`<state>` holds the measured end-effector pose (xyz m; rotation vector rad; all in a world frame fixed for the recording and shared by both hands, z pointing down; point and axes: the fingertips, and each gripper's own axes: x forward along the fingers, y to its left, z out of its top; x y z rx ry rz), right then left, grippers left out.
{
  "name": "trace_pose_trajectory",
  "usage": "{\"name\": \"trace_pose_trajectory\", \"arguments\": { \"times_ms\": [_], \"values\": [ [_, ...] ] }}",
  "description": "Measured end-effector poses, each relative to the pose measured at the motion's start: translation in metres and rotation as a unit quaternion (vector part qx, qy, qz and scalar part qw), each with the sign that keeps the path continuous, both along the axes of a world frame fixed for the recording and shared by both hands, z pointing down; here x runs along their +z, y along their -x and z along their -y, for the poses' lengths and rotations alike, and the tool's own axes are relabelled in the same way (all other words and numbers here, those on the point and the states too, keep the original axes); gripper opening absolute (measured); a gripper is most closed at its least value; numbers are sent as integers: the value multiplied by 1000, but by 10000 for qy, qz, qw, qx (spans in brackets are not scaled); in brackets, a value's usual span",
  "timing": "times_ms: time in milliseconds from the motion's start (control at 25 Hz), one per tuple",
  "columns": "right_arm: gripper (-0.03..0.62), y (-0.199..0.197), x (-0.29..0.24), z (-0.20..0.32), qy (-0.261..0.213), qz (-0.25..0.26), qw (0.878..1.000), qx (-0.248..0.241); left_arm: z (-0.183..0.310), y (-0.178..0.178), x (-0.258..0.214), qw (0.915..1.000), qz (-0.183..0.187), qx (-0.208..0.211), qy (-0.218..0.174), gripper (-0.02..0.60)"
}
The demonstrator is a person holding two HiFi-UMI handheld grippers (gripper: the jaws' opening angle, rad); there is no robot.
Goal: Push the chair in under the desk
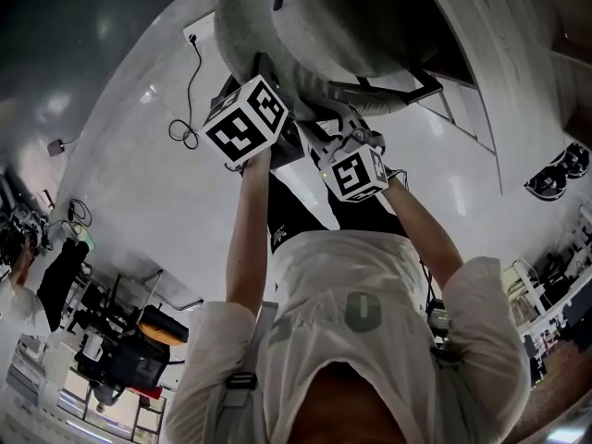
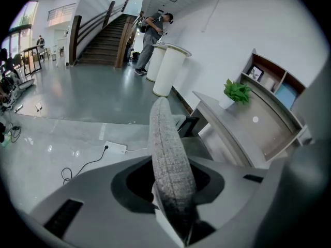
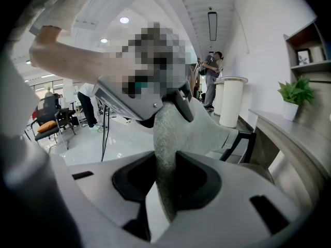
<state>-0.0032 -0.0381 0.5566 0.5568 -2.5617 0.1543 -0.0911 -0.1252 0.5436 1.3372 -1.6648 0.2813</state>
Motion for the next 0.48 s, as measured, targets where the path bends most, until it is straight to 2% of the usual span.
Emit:
{"name": "trace_pose_trajectory", "arguments": {
  "times_ms": [480],
  "values": [
    [103,-33,-2,34,-117,-82,9997,197,33,-32,-2,10000,-23,30,7,127]
  ]
}}
